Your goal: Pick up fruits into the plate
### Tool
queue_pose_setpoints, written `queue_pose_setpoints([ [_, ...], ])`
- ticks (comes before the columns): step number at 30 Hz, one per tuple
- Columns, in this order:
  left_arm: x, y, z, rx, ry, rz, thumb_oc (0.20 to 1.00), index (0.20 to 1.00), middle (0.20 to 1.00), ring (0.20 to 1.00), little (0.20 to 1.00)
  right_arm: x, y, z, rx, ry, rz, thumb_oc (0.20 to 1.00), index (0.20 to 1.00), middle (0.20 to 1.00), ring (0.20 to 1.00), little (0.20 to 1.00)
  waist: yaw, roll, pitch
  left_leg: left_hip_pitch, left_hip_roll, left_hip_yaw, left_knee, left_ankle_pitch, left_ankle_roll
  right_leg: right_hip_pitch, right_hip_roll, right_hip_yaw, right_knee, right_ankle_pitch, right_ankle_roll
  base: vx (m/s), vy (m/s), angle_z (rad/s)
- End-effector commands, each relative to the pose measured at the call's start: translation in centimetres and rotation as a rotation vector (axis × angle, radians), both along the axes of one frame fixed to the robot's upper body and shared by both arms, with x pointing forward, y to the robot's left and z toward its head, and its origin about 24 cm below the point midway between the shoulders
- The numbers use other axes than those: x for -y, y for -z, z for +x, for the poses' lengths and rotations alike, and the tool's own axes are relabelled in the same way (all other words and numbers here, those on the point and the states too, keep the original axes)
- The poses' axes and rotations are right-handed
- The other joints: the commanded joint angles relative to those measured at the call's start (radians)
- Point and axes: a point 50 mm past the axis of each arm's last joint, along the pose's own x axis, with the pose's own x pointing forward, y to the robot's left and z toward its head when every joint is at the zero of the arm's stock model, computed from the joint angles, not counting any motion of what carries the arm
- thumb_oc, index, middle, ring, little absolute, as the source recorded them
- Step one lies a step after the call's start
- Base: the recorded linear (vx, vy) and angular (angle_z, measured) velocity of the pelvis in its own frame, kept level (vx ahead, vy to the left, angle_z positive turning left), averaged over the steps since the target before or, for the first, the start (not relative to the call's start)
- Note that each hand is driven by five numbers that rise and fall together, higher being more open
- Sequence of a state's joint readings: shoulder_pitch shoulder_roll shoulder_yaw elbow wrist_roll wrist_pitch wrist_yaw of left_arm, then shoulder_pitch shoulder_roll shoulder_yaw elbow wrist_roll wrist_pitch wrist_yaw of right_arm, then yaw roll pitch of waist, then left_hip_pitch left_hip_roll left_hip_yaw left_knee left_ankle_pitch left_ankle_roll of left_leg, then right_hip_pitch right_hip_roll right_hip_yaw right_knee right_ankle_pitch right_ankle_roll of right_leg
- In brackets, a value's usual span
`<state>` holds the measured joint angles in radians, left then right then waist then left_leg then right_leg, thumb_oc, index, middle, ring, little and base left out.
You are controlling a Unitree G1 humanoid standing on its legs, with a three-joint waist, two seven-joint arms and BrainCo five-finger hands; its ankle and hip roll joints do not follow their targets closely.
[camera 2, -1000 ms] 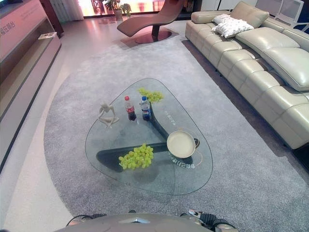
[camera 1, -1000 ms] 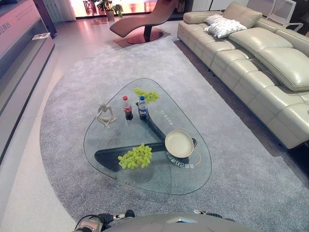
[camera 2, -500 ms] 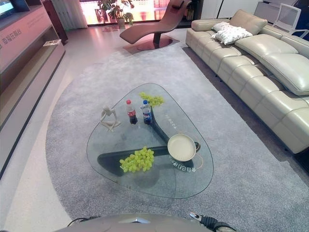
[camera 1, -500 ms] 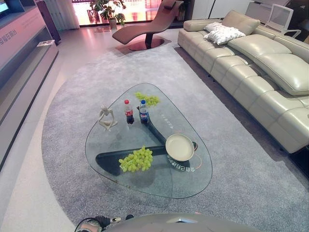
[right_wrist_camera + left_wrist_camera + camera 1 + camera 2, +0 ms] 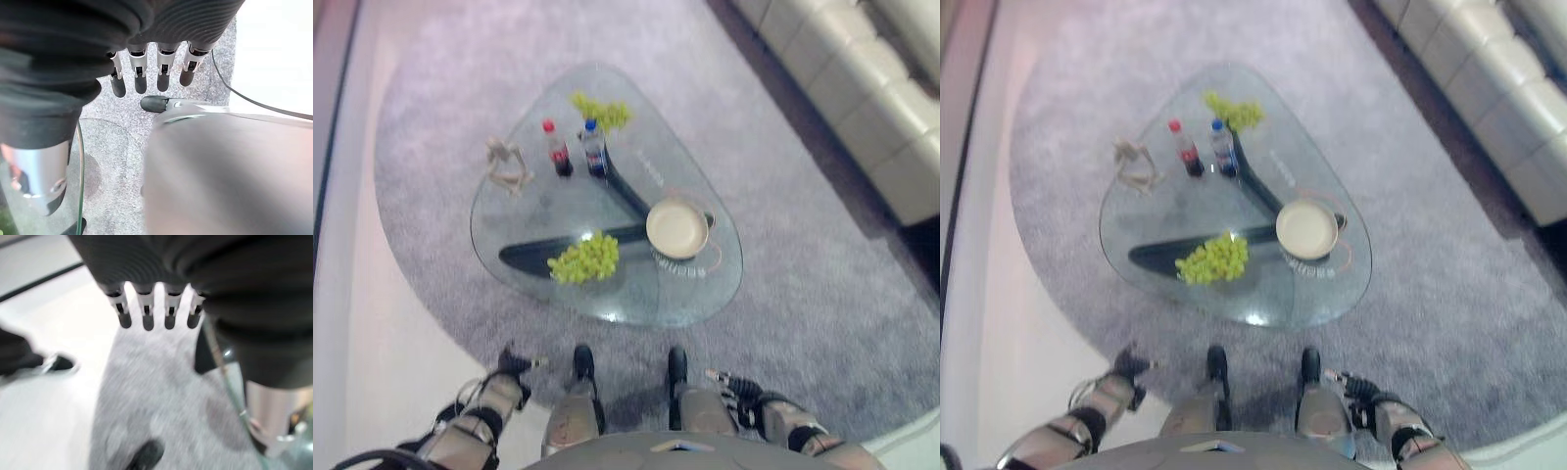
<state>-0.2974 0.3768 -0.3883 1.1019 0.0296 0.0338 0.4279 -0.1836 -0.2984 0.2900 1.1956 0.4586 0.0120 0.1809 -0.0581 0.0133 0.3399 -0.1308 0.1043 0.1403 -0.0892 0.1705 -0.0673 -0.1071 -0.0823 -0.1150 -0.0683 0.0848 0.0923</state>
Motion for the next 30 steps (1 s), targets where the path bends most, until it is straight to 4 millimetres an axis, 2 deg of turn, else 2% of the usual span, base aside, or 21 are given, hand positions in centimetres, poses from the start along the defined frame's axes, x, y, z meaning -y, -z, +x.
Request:
queue_pose_setpoints([
  [1,-1.6,-4.5,4.4,0.205,0.054,0.183,1.0,1.0,1.0,1.0,1.0,-0.1,-1.9,3.6,0.145,0.004,0.027,1.0,1.0,1.0,1.0,1.0,0.0,-0.016,0.102,-0.008,-0.037,0.002,0.037,-0.088,0.024,-0.081,0.004,0.022,0.102,-0.012,-0.011,-0.13,-0.013,-0.05],
  [4,-2.0,-7.7,7.0,0.315,0.079,0.29,1.0,1.0,1.0,1.0,1.0,-0.3,-3.5,6.2,0.224,0.019,0.031,1.0,1.0,1.0,1.0,1.0,-0.011,-0.011,0.16,-0.065,-0.043,0.0,0.044,-0.075,0.021,-0.151,0.009,0.026,0.122,-0.002,-0.009,-0.15,-0.019,-0.03],
  [5,-1.3,-8.3,7.8,0.347,0.071,0.334,1.0,1.0,1.0,1.0,1.0,-0.9,-4.0,7.2,0.245,0.016,0.042,1.0,1.0,1.0,1.0,1.0,-0.016,-0.02,0.176,-0.085,-0.044,0.0,0.05,-0.074,0.022,-0.176,0.013,0.032,0.132,0.001,-0.008,-0.08,-0.008,-0.02],
  [6,-1.6,-9.7,8.8,0.377,0.053,0.371,1.0,1.0,1.0,1.0,1.0,-1.3,-4.5,8.1,0.262,0.008,0.043,1.0,1.0,1.0,1.0,1.0,-0.027,-0.023,0.18,-0.103,-0.044,0.0,0.045,-0.068,0.018,-0.203,0.022,0.041,0.136,0.004,-0.01,-0.05,0.005,-0.02],
  [10,-3.2,-17.0,12.8,0.463,0.002,0.467,1.0,1.0,1.0,1.0,1.0,-2.0,-6.8,11.0,0.331,0.02,0.039,1.0,1.0,1.0,1.0,1.0,-0.062,-0.01,0.18,-0.184,-0.051,0.012,0.052,-0.048,0.007,-0.302,0.029,0.058,0.157,0.018,-0.013,-0.03,0.051,-0.1],
  [11,-3.2,-17.9,13.2,0.471,-0.001,0.474,1.0,1.0,1.0,1.0,1.0,-2.0,-7.0,11.3,0.338,0.022,0.039,1.0,1.0,1.0,1.0,1.0,-0.064,-0.009,0.18,-0.192,-0.051,0.013,0.052,-0.047,0.006,-0.312,0.028,0.057,0.158,0.02,-0.012,-0.09,0.018,-0.05],
  [12,-3.0,-21.3,14.6,0.511,-0.01,0.521,1.0,1.0,1.0,1.0,1.0,-2.3,-8.0,12.2,0.379,0.035,0.045,1.0,1.0,1.0,1.0,1.0,-0.072,-0.005,0.18,-0.237,-0.053,0.018,0.062,-0.042,0.004,-0.36,0.027,0.058,0.169,0.026,-0.01,-0.12,0.001,-0.05],
  [14,-3.3,-23.6,15.0,0.545,-0.033,0.55,1.0,1.0,1.0,1.0,1.0,-1.9,-7.8,11.6,0.412,0.027,0.057,1.0,1.0,1.0,1.0,1.0,-0.084,-0.013,0.18,-0.284,-0.051,0.027,0.084,-0.043,0.002,-0.407,0.031,0.061,0.187,0.03,-0.007,-0.13,-0.023,-0.15],
  [17,-3.9,-26.0,15.3,0.556,-0.065,0.582,1.0,1.0,1.0,1.0,1.0,-0.7,-6.7,9.2,0.436,0.009,0.081,1.0,1.0,1.0,1.0,1.0,-0.12,-0.036,0.18,-0.323,-0.043,0.048,0.098,-0.048,-0.002,-0.451,0.038,0.072,0.19,0.035,-0.003,-0.06,-0.051,-0.18],
  [19,-4.2,-27.3,15.6,0.545,-0.076,0.605,1.0,1.0,1.0,1.0,1.0,-0.6,-6.4,8.5,0.442,0.003,0.095,1.0,1.0,1.0,1.0,1.0,-0.138,-0.049,0.18,-0.34,-0.039,0.055,0.102,-0.048,-0.004,-0.47,0.042,0.076,0.189,0.037,-0.002,-0.02,-0.067,-0.05],
  [25,-4.4,-29.8,16.1,0.521,-0.112,0.673,1.0,1.0,1.0,1.0,1.0,-1.7,-6.8,8.9,0.459,0.01,0.145,1.0,1.0,1.0,1.0,1.0,-0.167,-0.077,0.18,-0.388,-0.024,0.067,0.11,-0.04,-0.016,-0.524,0.05,0.078,0.191,0.049,-0.006,-0.01,-0.077,-0.06],
  [30,-3.7,-30.2,16.6,0.499,-0.08,0.673,1.0,1.0,1.0,1.0,1.0,-2.2,-7.2,9.3,0.479,0.024,0.172,1.0,1.0,1.0,1.0,1.0,-0.181,-0.089,0.18,-0.414,-0.018,0.07,0.117,-0.04,-0.024,-0.554,0.055,0.081,0.199,0.051,-0.006,0.01,-0.054,-0.05],
])
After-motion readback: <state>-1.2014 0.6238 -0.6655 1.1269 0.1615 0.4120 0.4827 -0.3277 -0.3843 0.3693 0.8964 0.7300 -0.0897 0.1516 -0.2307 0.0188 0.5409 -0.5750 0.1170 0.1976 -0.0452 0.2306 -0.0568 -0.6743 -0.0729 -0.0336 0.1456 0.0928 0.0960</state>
